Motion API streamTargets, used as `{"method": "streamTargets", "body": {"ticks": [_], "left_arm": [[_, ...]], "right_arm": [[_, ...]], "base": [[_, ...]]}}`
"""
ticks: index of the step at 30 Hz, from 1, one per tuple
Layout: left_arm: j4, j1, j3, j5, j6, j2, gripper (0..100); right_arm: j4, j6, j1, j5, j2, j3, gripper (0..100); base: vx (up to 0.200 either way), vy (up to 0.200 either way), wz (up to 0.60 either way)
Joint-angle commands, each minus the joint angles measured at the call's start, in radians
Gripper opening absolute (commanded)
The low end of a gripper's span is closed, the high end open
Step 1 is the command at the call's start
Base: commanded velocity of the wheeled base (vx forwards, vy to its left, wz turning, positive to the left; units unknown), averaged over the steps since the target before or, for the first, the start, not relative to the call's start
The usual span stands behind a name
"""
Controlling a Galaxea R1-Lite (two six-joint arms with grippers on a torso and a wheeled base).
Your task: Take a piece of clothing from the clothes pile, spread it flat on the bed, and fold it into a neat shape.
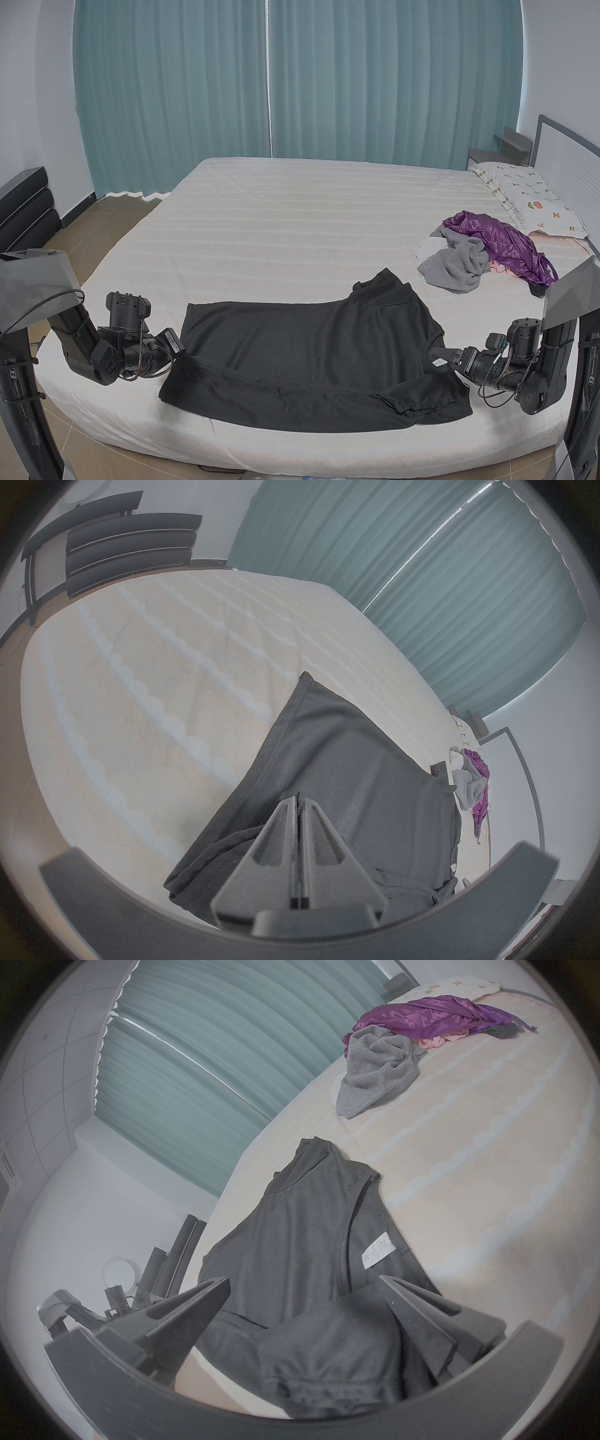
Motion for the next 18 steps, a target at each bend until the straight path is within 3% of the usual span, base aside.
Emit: {"method": "streamTargets", "body": {"ticks": [1,15,16,18], "left_arm": [[0.0,-0.001,0.002,-0.001,-0.001,-0.005,0],[0.003,-0.001,0.003,-0.001,-0.001,-0.008,0],[0.003,-0.002,0.003,-0.001,-0.001,-0.008,0],[0.004,-0.002,0.003,-0.001,-0.001,-0.009,0]], "right_arm": [[-0.007,-0.023,-0.009,0.0,0.076,-0.036,100],[-0.013,-0.099,-0.011,0.005,0.134,-0.033,100],[-0.013,-0.099,-0.011,0.005,0.135,-0.033,0],[-0.013,-0.107,-0.011,0.005,0.132,-0.03,0]], "base": [[0.0,0.0,0.0],[0.0,0.0,0.0],[0.0,0.0,0.0],[0.0,0.0,0.0]]}}
